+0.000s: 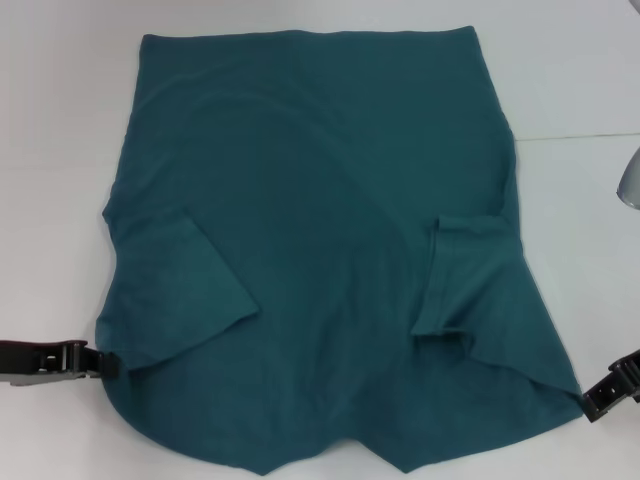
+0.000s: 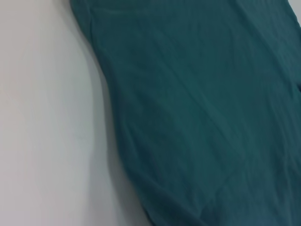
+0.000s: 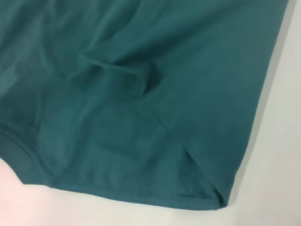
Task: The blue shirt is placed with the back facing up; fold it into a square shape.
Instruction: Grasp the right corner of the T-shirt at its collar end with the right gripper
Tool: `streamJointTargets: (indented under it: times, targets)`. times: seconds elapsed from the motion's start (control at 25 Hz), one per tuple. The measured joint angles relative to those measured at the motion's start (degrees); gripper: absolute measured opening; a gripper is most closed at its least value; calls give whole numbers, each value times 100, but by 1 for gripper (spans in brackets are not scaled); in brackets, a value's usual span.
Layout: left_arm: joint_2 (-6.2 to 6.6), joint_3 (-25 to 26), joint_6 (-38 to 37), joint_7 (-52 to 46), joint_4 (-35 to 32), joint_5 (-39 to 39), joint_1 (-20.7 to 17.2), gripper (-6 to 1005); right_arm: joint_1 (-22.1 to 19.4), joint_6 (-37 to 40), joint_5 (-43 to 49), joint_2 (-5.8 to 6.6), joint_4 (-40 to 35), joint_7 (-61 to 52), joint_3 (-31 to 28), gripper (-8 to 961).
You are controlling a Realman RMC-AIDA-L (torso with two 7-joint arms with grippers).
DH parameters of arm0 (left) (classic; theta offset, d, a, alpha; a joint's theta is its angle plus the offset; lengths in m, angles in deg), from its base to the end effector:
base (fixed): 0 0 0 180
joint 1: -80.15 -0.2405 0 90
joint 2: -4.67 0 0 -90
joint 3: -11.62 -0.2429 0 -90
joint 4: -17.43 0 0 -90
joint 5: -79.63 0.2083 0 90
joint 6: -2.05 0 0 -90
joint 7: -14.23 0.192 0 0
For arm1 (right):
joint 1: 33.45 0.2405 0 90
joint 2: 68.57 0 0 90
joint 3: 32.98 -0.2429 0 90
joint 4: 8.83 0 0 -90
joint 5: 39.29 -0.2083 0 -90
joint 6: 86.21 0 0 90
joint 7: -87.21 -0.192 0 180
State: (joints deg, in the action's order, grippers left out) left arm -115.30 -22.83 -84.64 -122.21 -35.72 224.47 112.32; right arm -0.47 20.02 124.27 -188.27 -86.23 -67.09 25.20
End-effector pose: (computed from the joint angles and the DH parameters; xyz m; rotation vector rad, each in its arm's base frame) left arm -0.2956 0.3480 -0.0050 -2.2250 -1.7292 -0.1803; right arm 0.2666 0.3196 0.0309 -2.1965 1.5591 -0.6196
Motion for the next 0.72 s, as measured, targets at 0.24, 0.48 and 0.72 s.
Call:
streamJointTargets:
  times: [0.24, 0.48, 0.72]
  targets:
    - [-1, 0, 62, 0, 44, 0, 11, 28, -38, -441, 181, -30, 211, -60, 71, 721]
    - [4, -2, 115, 0, 137, 0, 37, 29, -38, -751, 152, -55, 370, -147, 371, 698]
    - [-11, -1, 135, 2, 142, 3, 26, 30, -50, -909, 149, -65, 444, -346, 869, 675]
